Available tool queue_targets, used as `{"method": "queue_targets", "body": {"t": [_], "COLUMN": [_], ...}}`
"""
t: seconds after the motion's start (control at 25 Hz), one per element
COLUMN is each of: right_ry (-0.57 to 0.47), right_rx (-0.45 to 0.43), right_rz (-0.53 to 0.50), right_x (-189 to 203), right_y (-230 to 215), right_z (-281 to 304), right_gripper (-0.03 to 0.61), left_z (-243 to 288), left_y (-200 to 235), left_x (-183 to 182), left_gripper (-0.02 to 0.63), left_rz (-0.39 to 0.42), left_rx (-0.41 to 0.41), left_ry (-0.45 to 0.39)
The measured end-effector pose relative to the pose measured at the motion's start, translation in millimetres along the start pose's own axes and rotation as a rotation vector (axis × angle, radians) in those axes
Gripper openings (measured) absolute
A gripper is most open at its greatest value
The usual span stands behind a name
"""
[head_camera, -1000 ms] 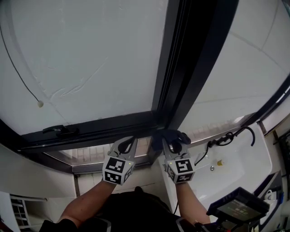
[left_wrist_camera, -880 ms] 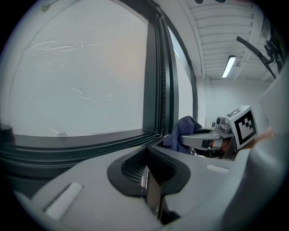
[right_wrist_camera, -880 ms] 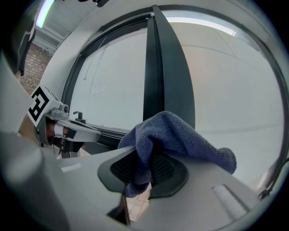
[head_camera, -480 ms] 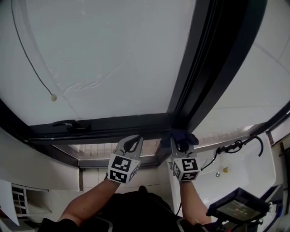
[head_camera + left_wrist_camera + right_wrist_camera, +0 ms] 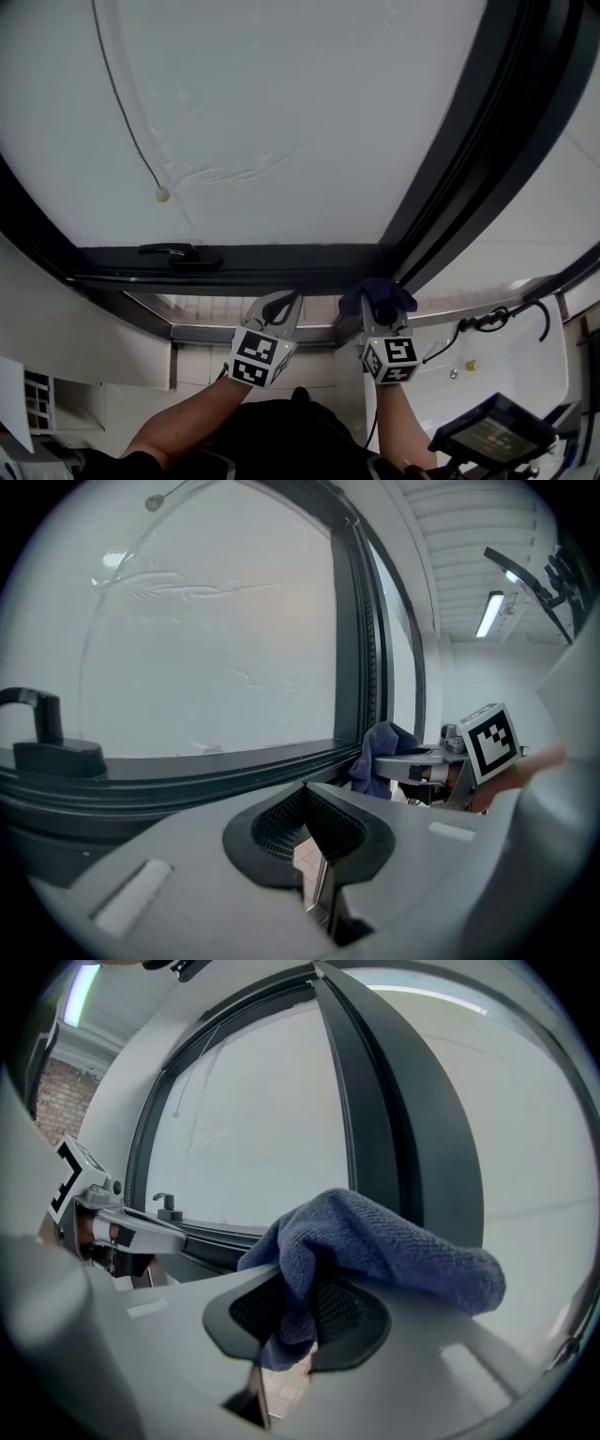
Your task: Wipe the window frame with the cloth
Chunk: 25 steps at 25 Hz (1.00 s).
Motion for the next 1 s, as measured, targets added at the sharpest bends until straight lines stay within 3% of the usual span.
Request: {"method": "queue_targets", "body": {"t": [0.32,0.6,1.0], "right_ry": [0.001,0.011,0.021], "right_rx": [0.005,-0.073,-0.105], "right_rz": [0.036,0.021,0.051], "right_x": [-2,-3,-6], "right_y": [32,73,100], "right_z": [10,26,35], "right_gripper": [0.066,0.066,0.066], "left_z": [-35,-68,-109], "left_y": [46,76,114], "left_x": [3,9,18], "left_gripper": [-0.006,-0.006,-0.006], "left_rz": [-0.010,-0.033,-0.076], "left_rx": [-0.069,-0.127,-0.218], "left_ry": [0.004,-0.009,-0.026]}}
Point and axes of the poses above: the fingertips, and each gripper's own axes: z forward along the fingers, y to its left, x out of its underside, the point moved 7 cm from there along -z, backward along the fingers, and after that the axes turned 1 degree about -x, right-handed, at the moved point
